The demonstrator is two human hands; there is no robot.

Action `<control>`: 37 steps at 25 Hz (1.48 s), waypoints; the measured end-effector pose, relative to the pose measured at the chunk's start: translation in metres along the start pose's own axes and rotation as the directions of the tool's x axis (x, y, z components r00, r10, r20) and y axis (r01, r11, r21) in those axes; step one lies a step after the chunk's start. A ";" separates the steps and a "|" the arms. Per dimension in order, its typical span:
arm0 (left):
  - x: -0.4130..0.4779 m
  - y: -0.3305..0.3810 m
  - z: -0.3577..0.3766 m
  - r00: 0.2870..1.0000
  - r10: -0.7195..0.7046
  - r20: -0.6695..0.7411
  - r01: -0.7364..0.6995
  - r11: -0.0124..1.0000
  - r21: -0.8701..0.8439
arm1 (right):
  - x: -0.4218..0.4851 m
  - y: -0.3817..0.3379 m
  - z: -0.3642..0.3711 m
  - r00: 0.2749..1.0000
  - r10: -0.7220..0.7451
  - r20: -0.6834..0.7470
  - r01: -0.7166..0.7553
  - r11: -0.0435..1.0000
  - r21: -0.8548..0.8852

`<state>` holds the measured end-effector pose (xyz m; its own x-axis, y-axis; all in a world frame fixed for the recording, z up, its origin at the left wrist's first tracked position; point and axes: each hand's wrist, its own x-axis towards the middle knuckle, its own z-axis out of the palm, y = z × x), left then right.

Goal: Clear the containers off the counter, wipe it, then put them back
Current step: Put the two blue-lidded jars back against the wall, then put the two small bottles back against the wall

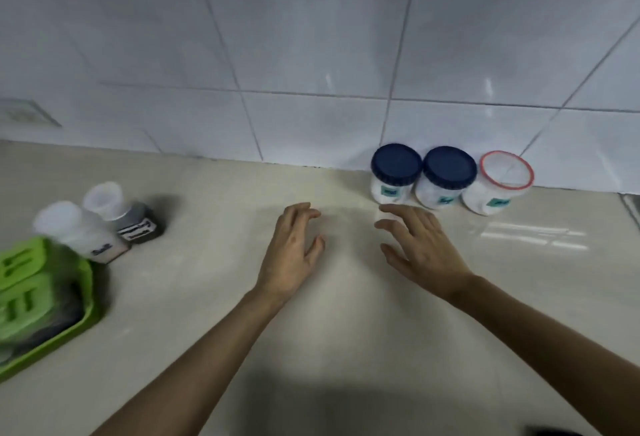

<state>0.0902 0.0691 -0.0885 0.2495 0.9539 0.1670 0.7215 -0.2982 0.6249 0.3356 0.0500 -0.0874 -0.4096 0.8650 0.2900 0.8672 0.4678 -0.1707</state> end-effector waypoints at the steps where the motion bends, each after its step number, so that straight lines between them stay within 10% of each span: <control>1: -0.015 -0.014 -0.015 1.000 -0.009 -0.004 0.009 0.999 0.034 | 0.011 -0.020 0.008 0.999 -0.046 0.029 0.045 0.999 0.029; 11: -0.066 -0.154 -0.233 0.955 0.017 -0.296 0.107 0.910 0.401 | 0.196 -0.223 0.058 0.957 -0.232 0.174 0.195 0.959 0.205; 20: -0.069 -0.220 -0.276 0.963 -0.242 -0.122 0.270 0.888 0.373 | 0.288 -0.321 0.078 0.914 -0.238 0.328 0.131 0.939 0.317; 37: 0.049 -0.075 -0.151 0.975 0.135 0.179 -0.163 0.975 0.151 | 0.172 -0.076 -0.015 0.968 0.206 0.142 -0.218 0.973 0.072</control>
<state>-0.0492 0.1440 -0.0118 0.4560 0.8831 0.1107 0.7607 -0.4513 0.4666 0.2034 0.1601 -0.0107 -0.2581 0.9596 0.1122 0.9128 0.2802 -0.2972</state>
